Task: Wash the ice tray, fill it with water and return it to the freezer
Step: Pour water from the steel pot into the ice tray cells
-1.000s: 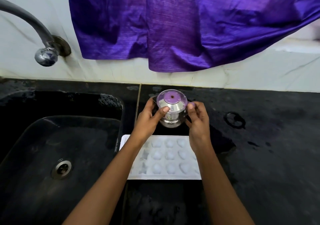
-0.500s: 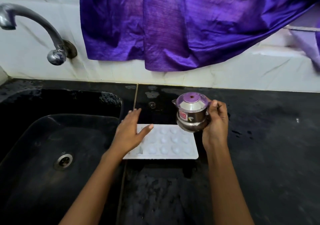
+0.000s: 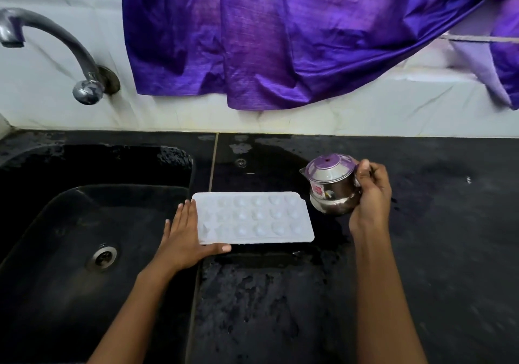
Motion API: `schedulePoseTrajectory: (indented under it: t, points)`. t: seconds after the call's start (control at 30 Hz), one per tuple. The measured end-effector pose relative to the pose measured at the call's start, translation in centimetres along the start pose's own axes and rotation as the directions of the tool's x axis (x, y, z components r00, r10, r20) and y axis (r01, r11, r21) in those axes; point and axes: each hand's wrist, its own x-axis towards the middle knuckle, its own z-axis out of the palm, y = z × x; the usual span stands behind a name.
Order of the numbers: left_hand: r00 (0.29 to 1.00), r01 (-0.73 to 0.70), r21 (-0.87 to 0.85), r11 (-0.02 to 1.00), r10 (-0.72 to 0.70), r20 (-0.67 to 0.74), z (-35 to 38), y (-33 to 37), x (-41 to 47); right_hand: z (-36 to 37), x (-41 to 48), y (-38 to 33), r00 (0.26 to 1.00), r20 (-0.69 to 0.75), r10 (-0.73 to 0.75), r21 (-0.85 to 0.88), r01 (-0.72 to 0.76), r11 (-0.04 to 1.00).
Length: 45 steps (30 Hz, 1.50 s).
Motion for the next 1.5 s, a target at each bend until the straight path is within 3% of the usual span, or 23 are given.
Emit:
schedulePoseTrajectory:
  t: [0.27,1.5]
  points:
    - [0.991,-0.012,-0.082,0.997,0.001,-0.132,1.2,-0.2,-0.1,-0.6,-0.1,0.4,1.000,0.016,0.023,-0.013,-0.022,1.000]
    - [0.978,-0.036,-0.133,0.991,0.007,-0.209,1.5,-0.2,-0.5,-0.4,-0.1,0.0,1.000,0.021,0.011,-0.090,-0.009,0.996]
